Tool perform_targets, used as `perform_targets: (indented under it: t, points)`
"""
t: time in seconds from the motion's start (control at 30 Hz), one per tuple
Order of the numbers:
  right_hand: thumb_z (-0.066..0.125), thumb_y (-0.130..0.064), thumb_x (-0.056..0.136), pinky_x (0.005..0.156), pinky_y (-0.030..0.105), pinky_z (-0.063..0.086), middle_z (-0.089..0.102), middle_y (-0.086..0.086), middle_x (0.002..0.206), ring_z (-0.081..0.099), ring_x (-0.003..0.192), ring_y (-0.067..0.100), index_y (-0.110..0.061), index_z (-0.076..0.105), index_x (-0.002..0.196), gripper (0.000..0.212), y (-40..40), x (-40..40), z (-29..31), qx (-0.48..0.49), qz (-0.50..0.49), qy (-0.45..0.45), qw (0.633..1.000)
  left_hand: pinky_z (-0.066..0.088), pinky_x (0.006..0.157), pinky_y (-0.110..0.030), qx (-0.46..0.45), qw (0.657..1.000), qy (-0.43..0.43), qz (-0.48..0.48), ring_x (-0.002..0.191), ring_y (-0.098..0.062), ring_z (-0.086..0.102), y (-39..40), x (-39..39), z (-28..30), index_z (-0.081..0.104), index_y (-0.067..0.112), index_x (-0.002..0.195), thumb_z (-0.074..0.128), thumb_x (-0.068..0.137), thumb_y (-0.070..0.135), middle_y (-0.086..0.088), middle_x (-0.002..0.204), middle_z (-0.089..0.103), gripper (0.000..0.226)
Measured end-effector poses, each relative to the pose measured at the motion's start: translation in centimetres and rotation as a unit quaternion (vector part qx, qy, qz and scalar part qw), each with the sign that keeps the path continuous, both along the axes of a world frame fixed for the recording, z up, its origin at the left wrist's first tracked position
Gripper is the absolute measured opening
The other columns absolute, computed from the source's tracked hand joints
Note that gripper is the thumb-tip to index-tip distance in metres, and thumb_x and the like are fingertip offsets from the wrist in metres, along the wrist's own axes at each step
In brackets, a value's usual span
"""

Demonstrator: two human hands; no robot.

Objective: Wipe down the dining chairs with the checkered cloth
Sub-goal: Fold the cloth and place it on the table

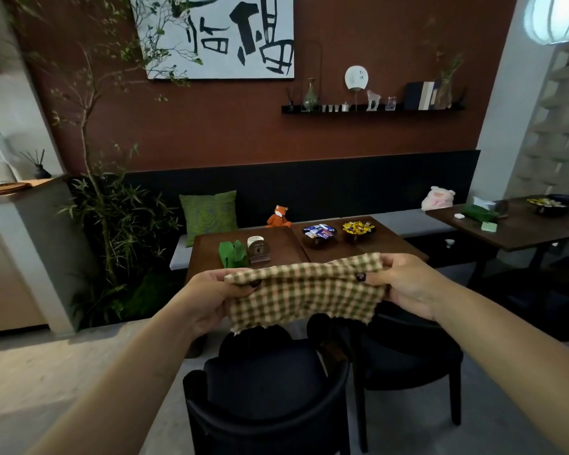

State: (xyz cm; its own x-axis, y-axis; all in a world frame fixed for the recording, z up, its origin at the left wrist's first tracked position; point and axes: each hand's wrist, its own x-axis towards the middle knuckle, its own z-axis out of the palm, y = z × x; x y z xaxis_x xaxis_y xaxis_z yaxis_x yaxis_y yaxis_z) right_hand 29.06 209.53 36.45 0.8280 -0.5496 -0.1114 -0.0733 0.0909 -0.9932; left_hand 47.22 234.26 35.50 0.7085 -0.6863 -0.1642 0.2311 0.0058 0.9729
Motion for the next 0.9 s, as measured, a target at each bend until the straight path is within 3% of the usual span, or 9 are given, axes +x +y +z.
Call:
perform_targets:
  t: [0.17, 0.3, 0.43, 0.5, 0.57, 0.67, 0.7, 0.83, 0.9]
  points:
    - [0.062, 0.007, 0.083, 0.072, 0.036, 0.054, 0.074, 0.010, 0.097, 0.072, 0.088, 0.022, -0.007, 0.069, 0.101, 0.024, 0.2, 0.6, -0.6, 0.020, 0.000, 0.017, 1.000, 0.057, 0.066, -0.033, 0.024, 0.999, 0.005, -0.029, 0.082, -0.024, 0.072, 0.8, 0.2, -0.3, 0.073, 0.004, 0.098, 0.065, 0.057, -0.014, -0.014, 0.092, 0.074, 0.045]
    - [0.076, -0.017, 0.069, 0.073, 0.035, 0.054, 0.074, 0.005, 0.098, 0.072, 0.087, 0.017, -0.009, 0.070, 0.101, 0.034, 0.8, 0.8, -0.6, 0.023, 0.001, 0.010, 1.000, 0.058, 0.062, -0.031, 0.039, 0.998, -0.018, -0.048, 0.081, -0.022, 0.074, 1.8, 0.1, -0.1, 0.079, 0.011, 0.085, 0.061, 0.068, -0.023, -0.013, 0.093, 0.075, 0.041]
    - [0.070, -0.025, 0.081, 0.075, 0.036, 0.053, 0.075, 0.003, 0.096, 0.072, 0.088, 0.017, -0.013, 0.074, 0.095, 0.020, 1.4, 1.1, -0.3, 0.013, -0.014, -0.011, 1.000, 0.061, 0.065, -0.033, 0.074, 0.995, -0.018, -0.071, 0.085, -0.022, 0.074, 2.4, 0.1, 0.5, 0.077, 0.006, 0.092, 0.071, 0.077, 0.007, -0.014, 0.097, 0.075, 0.016]
    - [0.066, -0.022, 0.088, 0.077, 0.036, 0.053, 0.075, 0.003, 0.095, 0.071, 0.090, 0.018, -0.012, 0.074, 0.096, 0.016, 1.8, 1.3, -0.1, -0.002, -0.032, -0.015, 0.999, 0.060, 0.066, -0.032, 0.103, 0.993, -0.016, -0.063, 0.080, -0.019, 0.073, 2.5, 0.0, 0.5, 0.076, 0.006, 0.092, 0.064, 0.091, 0.024, -0.012, 0.093, 0.076, 0.022]
    - [0.064, -0.018, 0.090, 0.076, 0.036, 0.053, 0.075, 0.005, 0.094, 0.070, 0.090, 0.019, -0.011, 0.073, 0.093, 0.013, 2.3, 1.4, -0.1, -0.019, -0.040, -0.013, 0.999, 0.058, 0.059, -0.029, 0.105, 0.993, -0.023, -0.054, 0.071, -0.015, 0.072, 2.7, -0.2, 0.5, 0.078, 0.008, 0.085, 0.058, 0.096, 0.026, -0.009, 0.084, 0.075, 0.029]
    - [0.062, -0.015, 0.091, 0.080, 0.039, 0.053, 0.075, 0.005, 0.093, 0.070, 0.089, 0.020, -0.011, 0.073, 0.093, 0.012, 2.9, 1.2, 0.3, -0.034, -0.034, -0.015, 0.999, 0.059, 0.064, -0.031, 0.084, 0.993, -0.070, -0.042, 0.073, -0.016, 0.071, 3.3, -0.7, 0.8, 0.075, 0.008, 0.094, 0.069, 0.083, 0.020, -0.008, 0.084, 0.075, 0.017]
    - [0.061, -0.013, 0.091, 0.079, 0.038, 0.054, 0.075, 0.004, 0.094, 0.070, 0.089, 0.020, -0.012, 0.073, 0.093, 0.012, 2.9, 1.1, 0.5, -0.040, -0.029, -0.025, 0.998, 0.060, 0.067, -0.033, 0.073, 0.993, -0.092, -0.034, 0.078, -0.019, 0.072, 3.6, -0.8, 0.9, 0.075, 0.009, 0.094, 0.074, 0.074, 0.020, -0.009, 0.087, 0.075, 0.023]
    - [0.061, -0.001, 0.086, 0.071, 0.028, 0.055, 0.074, 0.006, 0.094, 0.071, 0.089, 0.017, -0.014, 0.076, 0.085, 0.020, 2.8, 0.4, 1.4, -0.053, 0.001, -0.104, 0.993, 0.060, 0.067, -0.028, 0.050, 0.983, -0.174, -0.014, 0.084, -0.019, 0.074, 4.8, -0.5, 1.5, 0.079, 0.016, 0.083, 0.084, 0.052, 0.018, -0.008, 0.088, 0.076, 0.032]
    - [0.063, -0.005, 0.087, 0.076, 0.031, 0.055, 0.074, 0.005, 0.095, 0.070, 0.092, 0.018, -0.013, 0.075, 0.089, 0.014, 2.9, 0.5, 1.0, -0.087, -0.008, -0.080, 0.993, 0.059, 0.064, -0.025, 0.075, 0.975, -0.208, -0.017, 0.079, -0.017, 0.074, 5.1, -0.4, 1.8, 0.080, 0.020, 0.079, 0.087, 0.053, 0.014, -0.005, 0.084, 0.077, 0.028]
